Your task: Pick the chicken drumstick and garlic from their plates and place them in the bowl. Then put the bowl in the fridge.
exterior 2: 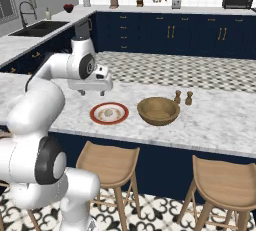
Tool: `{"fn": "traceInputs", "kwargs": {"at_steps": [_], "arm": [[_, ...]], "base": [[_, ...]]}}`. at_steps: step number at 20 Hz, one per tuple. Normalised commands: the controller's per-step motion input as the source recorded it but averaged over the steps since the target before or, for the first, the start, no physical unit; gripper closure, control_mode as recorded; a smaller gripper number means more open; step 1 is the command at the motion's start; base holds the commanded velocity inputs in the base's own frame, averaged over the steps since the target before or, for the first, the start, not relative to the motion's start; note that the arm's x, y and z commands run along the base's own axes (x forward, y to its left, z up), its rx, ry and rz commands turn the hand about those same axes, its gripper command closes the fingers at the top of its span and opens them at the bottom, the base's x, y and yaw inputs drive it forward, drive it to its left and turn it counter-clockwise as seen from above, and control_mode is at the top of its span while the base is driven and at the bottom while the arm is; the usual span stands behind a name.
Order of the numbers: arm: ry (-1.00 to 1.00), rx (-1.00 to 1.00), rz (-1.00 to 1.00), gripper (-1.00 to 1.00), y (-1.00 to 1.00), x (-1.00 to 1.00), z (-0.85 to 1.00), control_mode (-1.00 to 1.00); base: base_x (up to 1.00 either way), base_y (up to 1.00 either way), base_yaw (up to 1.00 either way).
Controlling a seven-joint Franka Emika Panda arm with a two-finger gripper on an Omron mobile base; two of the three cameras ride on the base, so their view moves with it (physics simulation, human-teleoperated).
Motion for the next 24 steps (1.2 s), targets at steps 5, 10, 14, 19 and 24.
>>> {"fn": "traceInputs", "kwargs": {"at_steps": [5, 10, 14, 19, 24], "arm": [[0.17, -0.03, 0.00, -1.00, 0.05, 1.00, -0.88, -1.00], [0.02, 0.03, 0.02, -1.00, 0.00, 0.82, -0.60, -1.00], [0.00, 0.00, 0.00, -1.00, 0.22, 0.68, -0.50, -1.00], [0.00, 0.00, 0.03, -1.00, 0.00, 0.75, -0.49, -1.00], [0.00, 0.00, 0.00, -1.00, 0.00, 0.42, -0.57, -1.00]], "base": [[0.00, 0.00, 0.00], [0.00, 0.00, 0.00], [0.00, 0.00, 0.00], [0.00, 0.00, 0.00], [0.00, 0.00, 0.00]]}}
